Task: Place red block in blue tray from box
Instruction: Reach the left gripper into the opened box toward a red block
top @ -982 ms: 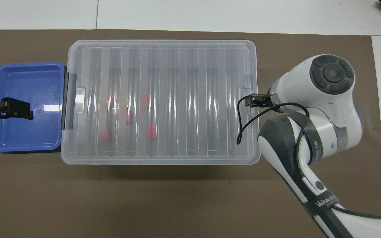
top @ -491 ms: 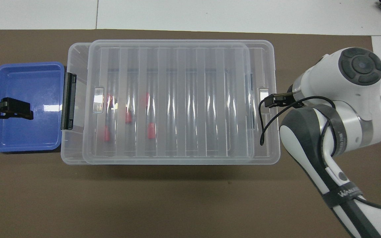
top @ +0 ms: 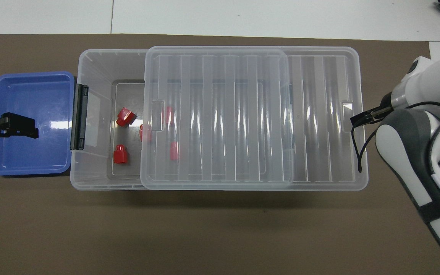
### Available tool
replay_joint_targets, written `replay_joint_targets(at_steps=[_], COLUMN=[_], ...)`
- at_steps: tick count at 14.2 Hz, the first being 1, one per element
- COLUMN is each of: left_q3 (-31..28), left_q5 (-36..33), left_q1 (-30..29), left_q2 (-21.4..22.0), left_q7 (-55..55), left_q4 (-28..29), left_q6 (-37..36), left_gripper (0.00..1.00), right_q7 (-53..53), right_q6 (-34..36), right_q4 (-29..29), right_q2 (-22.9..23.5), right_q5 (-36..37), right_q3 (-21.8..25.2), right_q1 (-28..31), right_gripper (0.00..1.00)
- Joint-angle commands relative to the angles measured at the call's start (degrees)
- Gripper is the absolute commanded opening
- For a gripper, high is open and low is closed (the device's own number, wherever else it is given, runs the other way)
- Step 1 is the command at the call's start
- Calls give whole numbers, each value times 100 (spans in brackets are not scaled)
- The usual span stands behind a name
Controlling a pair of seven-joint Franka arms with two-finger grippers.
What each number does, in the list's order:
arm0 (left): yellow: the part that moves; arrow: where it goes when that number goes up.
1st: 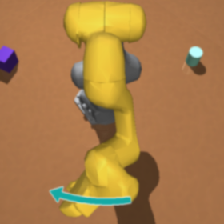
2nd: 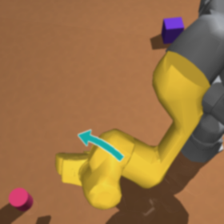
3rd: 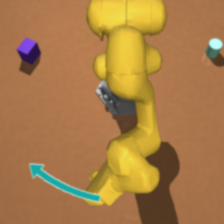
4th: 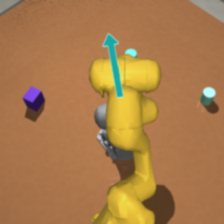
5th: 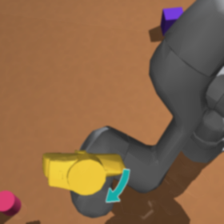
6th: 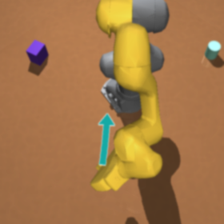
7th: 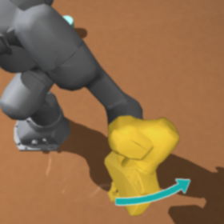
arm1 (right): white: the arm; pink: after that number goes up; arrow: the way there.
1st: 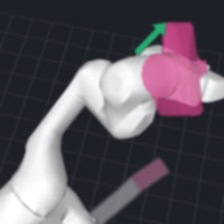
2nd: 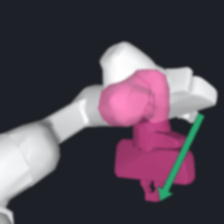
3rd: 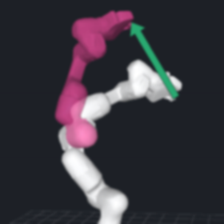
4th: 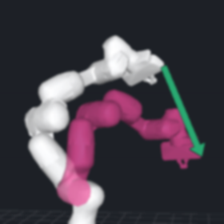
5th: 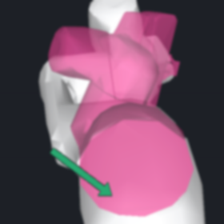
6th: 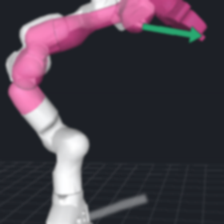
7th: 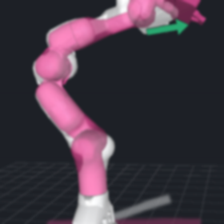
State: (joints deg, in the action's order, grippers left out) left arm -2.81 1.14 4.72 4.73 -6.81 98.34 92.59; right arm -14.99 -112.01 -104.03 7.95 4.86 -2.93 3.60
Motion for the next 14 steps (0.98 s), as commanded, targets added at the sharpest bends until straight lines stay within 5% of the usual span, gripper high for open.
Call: replay_joint_targets(at_steps=[1, 6, 9, 11, 14], left_q3=[44, 219, 325, 325, 334], left_q5=[53, 71, 89, 71, -191], left_q1=[-33, 99, 589, 968, 1364], left_q2=[89, 142, 116, 54, -471], left_q7=[74, -292, -2406, -2711, -2721], left_q4=[44, 44, 175, 194, 220], left_q6=[-57, -67, 749, 944, 1356], left_gripper=[100, 100, 100, 100, 100], right_q7=[-222, -530, -540, -540, -452], right_q6=[-154, -313, -304, -287, -190], right_q4=[-258, -337, -337, -320, -258], right_q2=[-154, -154, -154, -145, -293], right_q5=[103, 103, 103, 103, 77], right_q3=[-58, -58, -58, -58, -67], right_q1=[141, 291, 326, 326, 308], right_gripper=[100, 100, 100, 100, 100])
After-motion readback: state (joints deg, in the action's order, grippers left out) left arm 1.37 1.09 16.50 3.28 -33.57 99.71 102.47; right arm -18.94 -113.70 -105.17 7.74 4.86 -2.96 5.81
